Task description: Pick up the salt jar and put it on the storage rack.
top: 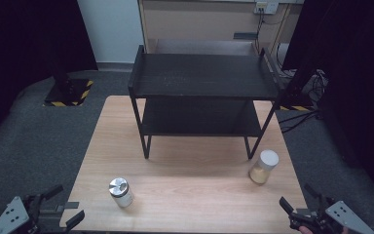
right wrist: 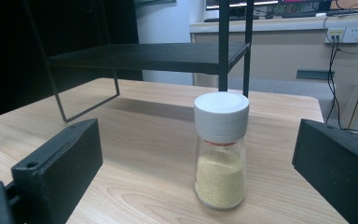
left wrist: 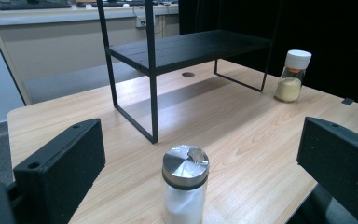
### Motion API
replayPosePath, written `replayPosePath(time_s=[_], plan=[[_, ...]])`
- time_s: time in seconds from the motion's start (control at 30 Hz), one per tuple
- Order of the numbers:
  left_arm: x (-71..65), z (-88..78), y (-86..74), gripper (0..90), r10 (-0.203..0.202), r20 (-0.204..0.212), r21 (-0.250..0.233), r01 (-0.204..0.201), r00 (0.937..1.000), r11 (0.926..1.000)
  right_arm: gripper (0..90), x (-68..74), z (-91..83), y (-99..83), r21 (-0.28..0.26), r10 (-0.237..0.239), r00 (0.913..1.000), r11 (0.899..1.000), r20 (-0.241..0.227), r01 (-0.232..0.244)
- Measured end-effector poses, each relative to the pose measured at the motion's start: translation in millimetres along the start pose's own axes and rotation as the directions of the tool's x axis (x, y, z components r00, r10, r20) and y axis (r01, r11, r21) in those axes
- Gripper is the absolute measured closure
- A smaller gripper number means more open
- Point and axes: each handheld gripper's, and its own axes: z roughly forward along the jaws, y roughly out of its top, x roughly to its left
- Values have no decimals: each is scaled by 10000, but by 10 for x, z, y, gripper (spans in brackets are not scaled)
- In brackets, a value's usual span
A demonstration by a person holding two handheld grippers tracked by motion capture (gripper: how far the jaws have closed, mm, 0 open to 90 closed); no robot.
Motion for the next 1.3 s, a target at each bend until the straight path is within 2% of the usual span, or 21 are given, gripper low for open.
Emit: replayPosePath(time_s=[0.3, 0.47, 0.6, 0.77, 1.1, 1.3], plan=[[125, -3, -109, 0, 55, 279, 58, -56, 9996, 10000, 20, 1, 10, -5, 41, -6, 10000, 10000, -46, 6], [209, 11, -189, 0, 237, 378, 339, -250, 9990, 9991, 22, 2, 21, -2, 91, -47, 9999, 9999, -95, 48], [277, 29, -279, 2, 291, 575, 415, -315, 9979, 9986, 23, 1, 20, -4, 86, -38, 10000, 10000, -85, 39], [317, 59, -402, 10, 270, 610, 428, -296, 9978, 9986, 23, 3, 20, -3, 82, -34, 10000, 10000, -68, 35], [407, 222, -575, 16, 94, 839, 797, -161, 9964, 9967, 23, 10, 22, -2, 110, -51, 10000, 9999, -47, 51], [464, 389, -576, 15, 162, 1119, 1085, -284, 9936, 9937, 23, 14, 21, -1, 116, -49, 10000, 9999, -26, 49]])
